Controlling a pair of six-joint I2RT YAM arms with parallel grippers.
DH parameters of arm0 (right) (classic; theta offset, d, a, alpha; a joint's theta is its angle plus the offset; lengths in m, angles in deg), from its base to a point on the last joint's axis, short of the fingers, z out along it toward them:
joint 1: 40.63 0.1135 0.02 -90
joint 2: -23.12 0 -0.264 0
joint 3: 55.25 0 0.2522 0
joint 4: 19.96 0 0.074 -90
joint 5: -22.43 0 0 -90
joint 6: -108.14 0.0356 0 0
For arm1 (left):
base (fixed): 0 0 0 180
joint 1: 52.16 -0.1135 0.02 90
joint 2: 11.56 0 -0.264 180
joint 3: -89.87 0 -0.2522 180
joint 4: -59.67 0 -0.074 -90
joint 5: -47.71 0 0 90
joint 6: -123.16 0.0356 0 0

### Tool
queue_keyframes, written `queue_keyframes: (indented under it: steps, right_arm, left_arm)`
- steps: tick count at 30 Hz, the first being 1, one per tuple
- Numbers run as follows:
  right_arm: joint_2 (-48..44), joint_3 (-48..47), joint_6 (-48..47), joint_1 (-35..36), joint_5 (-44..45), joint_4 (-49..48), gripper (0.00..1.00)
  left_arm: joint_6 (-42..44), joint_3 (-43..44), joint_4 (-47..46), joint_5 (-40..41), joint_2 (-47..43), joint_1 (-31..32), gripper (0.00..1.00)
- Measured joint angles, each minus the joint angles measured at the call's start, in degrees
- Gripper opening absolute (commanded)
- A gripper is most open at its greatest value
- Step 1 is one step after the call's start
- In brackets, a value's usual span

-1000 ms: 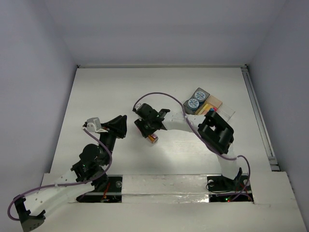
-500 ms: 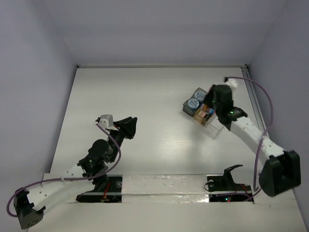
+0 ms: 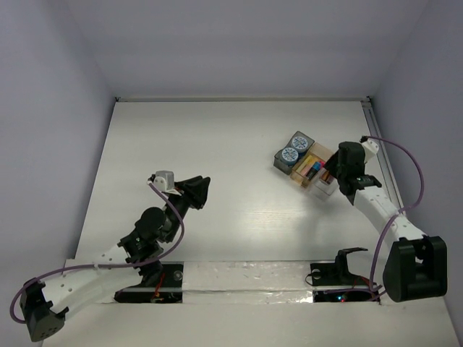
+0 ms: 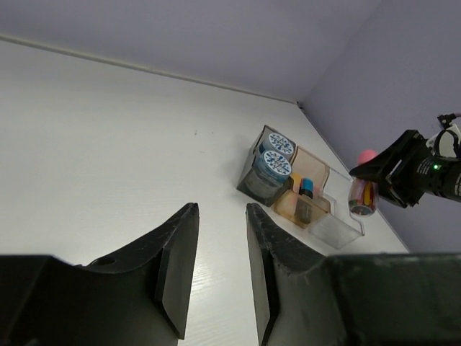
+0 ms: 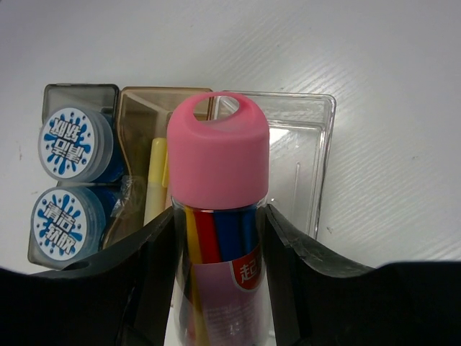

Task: Sort the stationery into containers
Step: Place the stationery in the storage box, then reset both arms

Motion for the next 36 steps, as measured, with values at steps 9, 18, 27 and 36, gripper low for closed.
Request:
queue_keyframes:
  steps: [9,18,27,36]
  right_arm:
    - [2.3,0.7,0.0,-0.6,-0.1,-0.2,0.36]
    - [2.6,1.5,0.0,-0.6,-0.2,-0.8,0.55]
    - [3.1,1.9,0.1,-0.6,-0.6,-1.2,0.8]
    - [-4.7,1.9,-0.9,-0.6,-0.9,-1.5,0.0]
  left_arm:
    - [0.0,0.0,-0.3,0.1,-0.1,0.0,0.3]
    - [0.0,0.0,-0.3,0.1,0.3,0.0,0.31]
    - [0.0,0.0,-0.5,0.1,0.6,0.0,0.31]
    - [0.4,0.0,-0.4,0.0,0.7,0.0,0.55]
